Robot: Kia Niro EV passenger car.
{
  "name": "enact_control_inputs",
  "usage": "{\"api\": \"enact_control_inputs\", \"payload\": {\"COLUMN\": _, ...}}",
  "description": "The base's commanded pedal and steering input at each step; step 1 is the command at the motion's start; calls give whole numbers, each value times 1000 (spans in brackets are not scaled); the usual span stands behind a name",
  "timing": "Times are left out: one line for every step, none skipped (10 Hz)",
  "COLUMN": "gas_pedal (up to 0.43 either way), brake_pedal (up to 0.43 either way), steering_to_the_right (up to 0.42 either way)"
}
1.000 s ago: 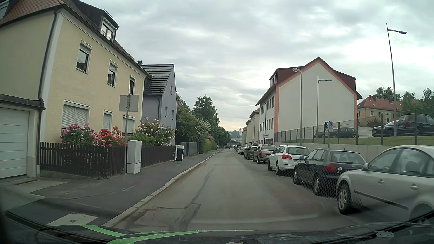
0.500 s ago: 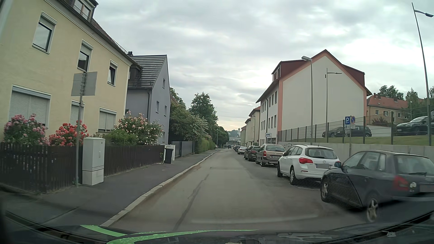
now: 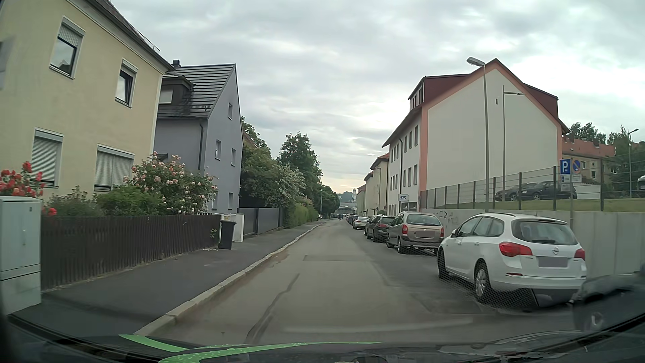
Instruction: Follow the waypoints while adhering to traffic rules and regulations
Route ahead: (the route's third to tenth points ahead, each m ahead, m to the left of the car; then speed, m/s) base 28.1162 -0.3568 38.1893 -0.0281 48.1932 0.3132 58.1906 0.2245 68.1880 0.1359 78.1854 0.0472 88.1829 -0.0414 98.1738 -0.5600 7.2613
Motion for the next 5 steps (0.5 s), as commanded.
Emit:
{"api": "enact_control_inputs", "payload": {"gas_pedal": 87, "brake_pedal": 0, "steering_to_the_right": 2}}
{"api": "enact_control_inputs", "payload": {"gas_pedal": 87, "brake_pedal": 0, "steering_to_the_right": 2}}
{"api": "enact_control_inputs", "payload": {"gas_pedal": 87, "brake_pedal": 0, "steering_to_the_right": 2}}
{"api": "enact_control_inputs", "payload": {"gas_pedal": 87, "brake_pedal": 0, "steering_to_the_right": 1}}
{"api": "enact_control_inputs", "payload": {"gas_pedal": 79, "brake_pedal": 0, "steering_to_the_right": 1}}
